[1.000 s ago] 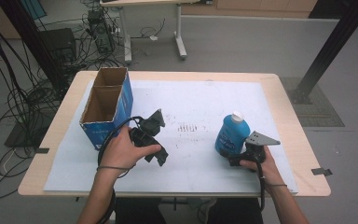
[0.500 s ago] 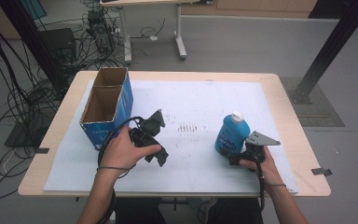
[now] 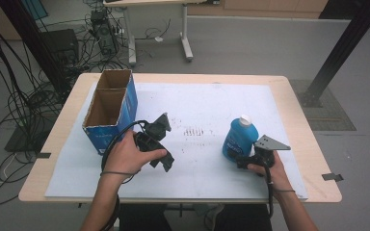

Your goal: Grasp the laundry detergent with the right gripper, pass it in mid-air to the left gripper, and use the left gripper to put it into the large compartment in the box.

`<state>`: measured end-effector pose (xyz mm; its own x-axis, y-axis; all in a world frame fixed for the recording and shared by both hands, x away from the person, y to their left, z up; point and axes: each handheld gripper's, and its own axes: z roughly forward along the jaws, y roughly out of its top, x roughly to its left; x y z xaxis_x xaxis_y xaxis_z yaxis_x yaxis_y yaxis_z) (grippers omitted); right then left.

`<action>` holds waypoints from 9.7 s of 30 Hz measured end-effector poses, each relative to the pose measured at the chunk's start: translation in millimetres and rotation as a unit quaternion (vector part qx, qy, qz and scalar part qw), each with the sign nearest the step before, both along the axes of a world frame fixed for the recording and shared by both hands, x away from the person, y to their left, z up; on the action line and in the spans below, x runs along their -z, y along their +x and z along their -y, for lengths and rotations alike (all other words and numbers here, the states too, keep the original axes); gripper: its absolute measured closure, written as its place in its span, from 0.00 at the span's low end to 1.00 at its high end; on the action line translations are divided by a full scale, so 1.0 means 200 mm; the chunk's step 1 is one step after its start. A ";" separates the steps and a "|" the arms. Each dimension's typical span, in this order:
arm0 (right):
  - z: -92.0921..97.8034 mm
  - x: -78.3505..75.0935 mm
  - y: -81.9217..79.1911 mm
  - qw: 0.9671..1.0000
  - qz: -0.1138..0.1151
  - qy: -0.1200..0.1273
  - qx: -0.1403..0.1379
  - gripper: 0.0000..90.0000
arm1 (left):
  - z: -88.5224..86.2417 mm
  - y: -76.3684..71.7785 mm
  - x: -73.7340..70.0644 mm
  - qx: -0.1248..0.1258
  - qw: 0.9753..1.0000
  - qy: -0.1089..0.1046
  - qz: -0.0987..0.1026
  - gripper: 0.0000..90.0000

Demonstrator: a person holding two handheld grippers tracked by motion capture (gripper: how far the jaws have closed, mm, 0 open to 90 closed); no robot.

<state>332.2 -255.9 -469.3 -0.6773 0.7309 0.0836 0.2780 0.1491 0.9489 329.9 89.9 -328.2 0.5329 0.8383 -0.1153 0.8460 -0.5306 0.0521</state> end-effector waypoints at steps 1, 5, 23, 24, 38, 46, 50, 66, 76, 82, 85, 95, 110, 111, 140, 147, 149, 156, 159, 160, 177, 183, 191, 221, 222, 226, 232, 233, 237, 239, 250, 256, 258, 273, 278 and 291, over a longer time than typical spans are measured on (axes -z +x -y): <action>0.00 0.00 0.00 1.000 0.000 0.000 0.000 0.18 | 0.00 0.00 0.00 0.000 1.000 0.000 0.000 0.10; 0.00 0.00 0.00 1.000 0.000 0.000 -0.001 0.18 | 0.00 0.00 0.00 0.001 1.000 0.001 -0.001 0.10; 0.00 -0.01 0.00 1.000 0.002 0.001 0.000 0.18 | 0.00 0.00 0.00 0.001 1.000 0.001 0.000 0.10; 0.00 -0.01 0.00 1.000 0.002 0.000 0.000 0.18 | 0.00 0.00 0.00 0.001 1.000 0.001 0.000 0.10; 0.00 -0.01 0.00 1.000 0.002 0.003 0.000 0.18 | 0.00 0.00 0.00 0.001 1.000 0.000 0.000 0.10; 0.00 -0.01 0.00 1.000 0.003 0.004 0.001 0.18 | 0.00 0.00 0.00 0.001 1.000 0.000 -0.001 0.10; 0.00 -0.01 -0.01 1.000 0.002 0.004 0.002 0.18 | 0.00 0.00 0.00 0.001 1.000 0.000 -0.002 0.10; 0.01 -0.01 -0.01 1.000 0.004 0.004 0.003 0.18 | 0.01 -0.01 0.00 0.002 1.000 0.001 -0.003 0.10; 0.00 -0.01 -0.01 1.000 0.003 0.003 0.003 0.18 | 0.01 -0.01 0.00 0.003 1.000 0.000 -0.004 0.10; 0.00 -0.01 -0.01 1.000 0.004 0.003 0.003 0.18 | 0.00 -0.01 0.00 0.002 1.000 -0.001 -0.003 0.10; 0.00 -0.01 -0.01 1.000 0.004 0.003 0.003 0.18 | 0.00 -0.01 0.00 0.003 1.000 0.000 -0.003 0.10; 0.00 -0.01 -0.01 1.000 0.003 0.004 0.004 0.18 | 0.00 -0.01 0.00 0.002 1.000 -0.001 -0.003 0.10; 0.00 -0.01 -0.01 1.000 0.004 0.003 0.004 0.18 | -0.01 -0.01 -0.01 0.001 1.000 -0.003 -0.002 0.10; 0.00 -0.01 -0.01 1.000 0.004 0.003 0.004 0.18 | -0.01 -0.01 -0.01 0.001 1.000 -0.003 -0.002 0.10; -0.02 0.00 0.00 1.000 0.004 0.007 -0.010 0.34 | 0.00 -0.01 -0.01 0.002 1.000 -0.004 -0.003 0.10; -0.03 0.00 0.00 1.000 0.006 0.008 -0.017 0.40 | 0.00 -0.01 -0.01 0.002 1.000 -0.004 -0.001 0.10; -0.04 0.00 0.00 1.000 0.007 0.007 -0.017 0.42 | 0.00 -0.01 -0.01 0.002 1.000 -0.006 0.000 0.10; -0.04 0.00 0.00 1.000 0.013 0.003 -0.017 0.43 | 0.00 -0.01 -0.01 0.002 1.000 -0.005 0.000 0.10; -0.04 0.00 0.00 1.000 0.015 0.003 -0.017 0.43 | 0.00 -0.01 -0.01 0.002 1.000 -0.005 -0.001 0.10; -0.04 0.00 0.00 1.000 0.015 0.004 -0.017 0.43 | 0.00 -0.01 -0.01 0.002 1.000 -0.005 -0.001 0.10; -0.04 0.00 -0.01 1.000 0.017 0.000 -0.018 0.43 | 0.01 -0.01 -0.02 0.002 1.000 -0.005 -0.001 0.10; -0.04 0.00 -0.01 1.000 0.017 -0.002 -0.018 0.43 | 0.00 -0.01 -0.01 0.002 1.000 -0.004 -0.002 0.10; -0.04 0.00 -0.01 1.000 0.017 -0.003 -0.017 0.43 | 0.01 -0.01 -0.02 0.003 1.000 -0.007 -0.001 0.10; -0.04 0.00 -0.01 1.000 0.015 -0.001 -0.016 0.43 | -0.01 -0.01 -0.02 -0.001 1.000 -0.004 0.003 0.11; -0.04 0.00 -0.01 1.000 0.017 -0.001 -0.016 0.43 | -0.01 -0.01 -0.02 -0.002 1.000 -0.004 0.004 0.11; -0.04 0.00 -0.01 1.000 0.017 -0.001 -0.016 0.43 | -0.01 -0.01 -0.02 -0.001 1.000 -0.003 0.005 0.11; -0.04 0.00 -0.01 1.000 0.017 -0.002 -0.015 0.43 | -0.01 -0.01 -0.02 -0.001 1.000 -0.001 0.006 0.11; -0.04 0.00 -0.01 1.000 0.017 -0.002 -0.015 0.43 | -0.01 -0.01 -0.02 -0.003 1.000 -0.002 0.006 0.11; -0.04 0.00 -0.01 1.000 0.017 -0.002 -0.015 0.43 | -0.01 -0.01 -0.02 -0.001 1.000 -0.002 0.005 0.11; -0.04 0.00 -0.01 1.000 0.017 -0.003 -0.015 0.43 | 0.00 -0.01 -0.02 -0.003 1.000 -0.002 0.006 0.11; -0.04 0.00 -0.01 1.000 0.018 -0.002 -0.015 0.43 | 0.00 -0.01 -0.01 0.000 1.000 0.001 0.003 0.11; -0.04 0.00 -0.01 1.000 0.018 -0.002 -0.014 0.43 | 0.00 -0.01 -0.02 -0.001 1.000 0.000 0.005 0.11; -0.04 0.00 -0.01 1.000 0.018 -0.002 -0.014 0.43 | 0.00 -0.01 -0.02 0.000 1.000 0.000 0.005 0.11; -0.04 0.01 -0.01 1.000 0.020 -0.001 -0.013 0.43 | -0.01 -0.01 -0.03 -0.001 1.000 0.000 0.006 0.11; -0.04 0.00 -0.01 1.000 0.020 -0.001 -0.012 0.43 | 0.00 0.00 -0.04 0.004 1.000 -0.001 0.009 0.11; -0.04 0.00 -0.01 1.000 0.021 -0.001 -0.016 0.44 | -0.01 0.03 -0.09 0.019 1.000 0.009 0.017 0.11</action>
